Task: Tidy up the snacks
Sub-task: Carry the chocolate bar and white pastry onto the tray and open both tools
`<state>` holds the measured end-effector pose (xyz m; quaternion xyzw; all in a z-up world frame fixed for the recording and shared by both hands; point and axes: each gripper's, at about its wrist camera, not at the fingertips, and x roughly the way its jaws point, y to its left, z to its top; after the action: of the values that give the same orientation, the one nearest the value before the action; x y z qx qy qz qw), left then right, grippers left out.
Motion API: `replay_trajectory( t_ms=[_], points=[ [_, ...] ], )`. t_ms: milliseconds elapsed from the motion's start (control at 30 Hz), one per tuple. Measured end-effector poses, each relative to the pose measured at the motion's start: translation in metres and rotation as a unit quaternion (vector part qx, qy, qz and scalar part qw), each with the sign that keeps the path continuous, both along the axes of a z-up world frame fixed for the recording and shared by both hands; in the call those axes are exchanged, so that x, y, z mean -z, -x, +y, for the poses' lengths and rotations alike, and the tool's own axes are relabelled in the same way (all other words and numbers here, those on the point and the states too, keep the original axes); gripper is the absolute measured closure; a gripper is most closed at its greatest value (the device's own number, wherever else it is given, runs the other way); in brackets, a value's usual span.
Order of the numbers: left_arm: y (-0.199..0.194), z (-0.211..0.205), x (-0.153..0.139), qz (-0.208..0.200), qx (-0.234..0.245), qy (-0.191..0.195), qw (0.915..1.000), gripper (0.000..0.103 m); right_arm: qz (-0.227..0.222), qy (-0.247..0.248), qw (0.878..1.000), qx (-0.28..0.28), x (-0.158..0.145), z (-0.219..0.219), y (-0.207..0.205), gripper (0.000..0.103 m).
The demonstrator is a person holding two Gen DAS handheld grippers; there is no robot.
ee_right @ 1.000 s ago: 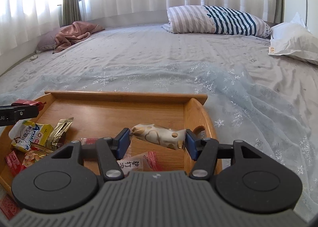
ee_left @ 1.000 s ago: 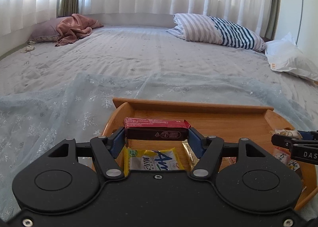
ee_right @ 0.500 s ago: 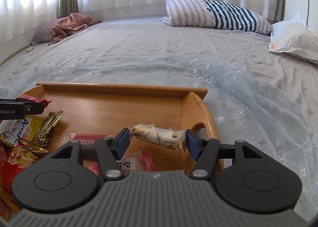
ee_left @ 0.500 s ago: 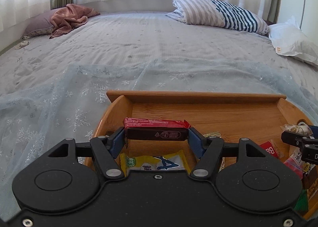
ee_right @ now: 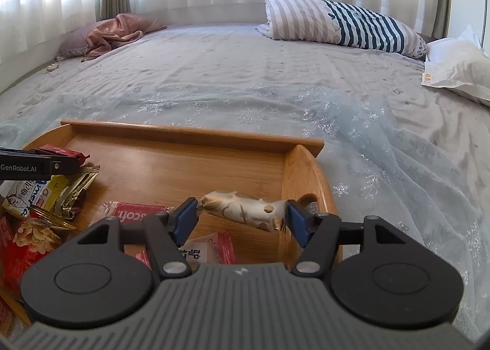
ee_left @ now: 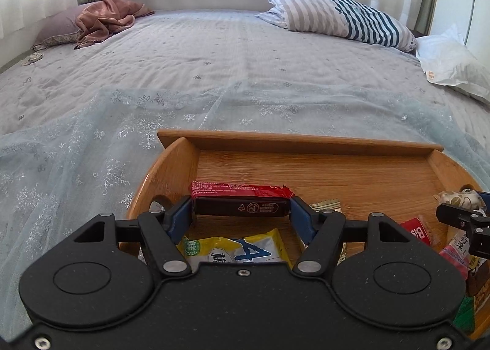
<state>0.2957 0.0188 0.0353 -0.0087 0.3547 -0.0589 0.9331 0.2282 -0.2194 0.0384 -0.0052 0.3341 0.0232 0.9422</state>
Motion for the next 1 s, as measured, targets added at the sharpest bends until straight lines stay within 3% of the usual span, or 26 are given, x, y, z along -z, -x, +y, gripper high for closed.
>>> replay_trajectory(
  t_ms=[467,633,1000],
  points=[
    [0.001,0.0,-0.001,-0.003,-0.003,0.001,1.0,0.037,-0.014,0.022,1.0,-0.013,-0.009,0.007,0.003,0.011],
    [0.004,0.0,-0.002,-0.003,-0.006,0.003,1.0,0.036,-0.026,0.032,0.999,-0.014,-0.013,0.012,0.012,0.0],
    [0.015,0.004,-0.009,-0.008,-0.023,-0.007,0.9997,0.027,-0.04,0.03,0.999,-0.001,-0.024,0.008,0.023,0.0]
  ],
)
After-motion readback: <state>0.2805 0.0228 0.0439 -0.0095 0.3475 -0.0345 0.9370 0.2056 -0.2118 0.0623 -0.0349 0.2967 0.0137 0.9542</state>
